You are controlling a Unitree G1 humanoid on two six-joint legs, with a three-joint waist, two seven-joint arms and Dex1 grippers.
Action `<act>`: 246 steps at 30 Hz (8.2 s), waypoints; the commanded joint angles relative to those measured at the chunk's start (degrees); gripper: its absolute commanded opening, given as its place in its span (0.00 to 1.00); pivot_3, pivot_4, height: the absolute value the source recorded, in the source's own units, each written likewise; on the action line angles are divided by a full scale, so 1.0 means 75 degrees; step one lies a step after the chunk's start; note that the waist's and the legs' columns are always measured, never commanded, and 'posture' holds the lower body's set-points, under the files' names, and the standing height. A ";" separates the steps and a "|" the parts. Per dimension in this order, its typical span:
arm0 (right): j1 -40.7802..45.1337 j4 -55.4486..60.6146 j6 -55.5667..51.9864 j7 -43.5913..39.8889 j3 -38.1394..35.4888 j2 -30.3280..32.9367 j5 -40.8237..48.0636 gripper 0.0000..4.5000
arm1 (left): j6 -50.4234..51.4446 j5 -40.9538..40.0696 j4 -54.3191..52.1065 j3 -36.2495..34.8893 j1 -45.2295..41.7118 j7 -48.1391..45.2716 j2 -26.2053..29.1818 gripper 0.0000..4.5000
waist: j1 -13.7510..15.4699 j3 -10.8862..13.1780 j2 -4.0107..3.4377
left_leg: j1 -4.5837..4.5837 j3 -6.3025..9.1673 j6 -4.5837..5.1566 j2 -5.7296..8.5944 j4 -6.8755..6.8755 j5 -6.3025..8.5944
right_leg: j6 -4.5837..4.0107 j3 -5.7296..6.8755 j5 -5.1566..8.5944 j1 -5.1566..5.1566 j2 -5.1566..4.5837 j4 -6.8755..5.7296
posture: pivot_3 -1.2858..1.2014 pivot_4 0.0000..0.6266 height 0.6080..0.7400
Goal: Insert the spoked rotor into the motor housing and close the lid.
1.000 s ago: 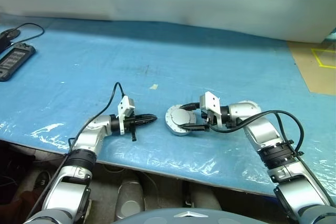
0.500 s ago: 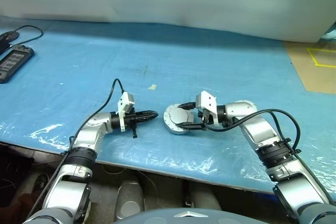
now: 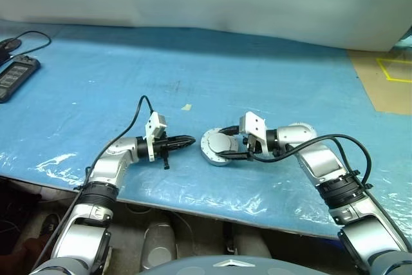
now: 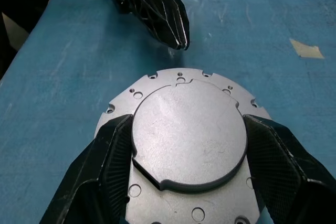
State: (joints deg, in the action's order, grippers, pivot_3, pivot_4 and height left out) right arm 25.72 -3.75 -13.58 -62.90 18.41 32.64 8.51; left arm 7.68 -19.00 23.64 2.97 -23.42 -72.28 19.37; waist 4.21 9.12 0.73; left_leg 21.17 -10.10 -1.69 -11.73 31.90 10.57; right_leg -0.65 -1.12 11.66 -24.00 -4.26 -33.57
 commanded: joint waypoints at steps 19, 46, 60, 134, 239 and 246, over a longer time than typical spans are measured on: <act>-0.0391 -0.0614 -0.0438 0.0608 0.0207 0.0239 -0.0685 0.65 | -0.0098 -0.0578 -0.0062 -0.0215 -0.0391 -0.0156 -0.0347 0.01 | -0.0007 -0.0002 0.0000 | -0.0004 -0.0003 0.0000 0.0005 -0.0017 0.0000 | 0.0010 -0.0001 0.0007 0.0001 -0.0003 0.0006 | 0.52 0.24 1.00; -0.0620 -0.0129 -0.0592 0.0419 -0.0065 0.0354 -0.0157 0.96 | -0.0547 0.0910 0.0541 0.1126 -0.0665 0.0031 -0.0284 0.00 | 0.0066 -0.0017 -0.0001 | -0.0009 -0.0001 0.0001 0.0018 -0.0018 0.0000 | 0.0015 -0.0005 0.0010 0.0020 -0.0019 0.0010 | 0.52 0.24 1.00; -0.1638 0.2139 -0.2125 0.0663 -0.2110 0.0194 0.2362 0.99 | -0.0753 0.0858 0.0884 0.1041 -0.0642 0.0014 -0.0256 0.00 | 0.0167 -0.0016 -0.0006 | 0.0027 -0.0011 -0.0001 0.0015 -0.0085 -0.0002 | -0.0024 0.0007 0.0010 -0.0020 -0.0011 0.0048 | 0.52 0.24 1.00; -0.0822 0.0549 -0.8725 0.5270 -0.5837 -0.2143 0.6886 0.27 | 0.0566 -0.0837 0.1297 -0.0984 -0.1303 0.0832 -0.0850 0.00 | 0.0174 -0.0021 -0.0026 | 0.0048 -0.0009 -0.0050 0.0019 -0.0072 -0.0030 | -0.0035 0.0020 0.0016 -0.0051 -0.0013 -0.0005 | 0.52 0.24 1.00; -0.0186 0.0038 -0.3573 0.4972 -0.4683 -0.3102 0.6162 0.93 | -0.0594 -0.2930 0.6264 -0.5156 -0.4468 0.7069 -0.1181 0.58 | 0.0222 -0.0005 -0.0025 | 0.0209 0.0143 -0.0034 0.0016 0.0074 -0.0042 | -0.0018 0.0204 -0.0004 -0.0056 -0.0014 -0.0051 | 0.52 0.24 1.00; -0.0120 -0.0153 -0.3575 0.4876 -0.4638 -0.3063 0.5993 0.94 | -0.1295 -0.2512 0.6141 -0.5175 -0.4116 0.7450 -0.0952 0.98 | 0.0138 -0.0005 -0.0025 | 0.0187 0.0160 -0.0052 0.0014 0.0114 -0.0030 | -0.0051 0.0200 0.0015 -0.0049 -0.0015 -0.0118 | 0.52 0.24 1.00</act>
State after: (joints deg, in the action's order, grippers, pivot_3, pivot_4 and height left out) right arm 24.01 -5.97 -41.18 -25.50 -16.09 9.35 53.55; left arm 0.20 -38.99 70.86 -35.59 -55.75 -18.04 10.20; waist 5.24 9.08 0.54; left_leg 22.47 -8.91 -2.09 -11.62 32.76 10.34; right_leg -1.05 0.33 11.79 -24.35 -4.37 -34.54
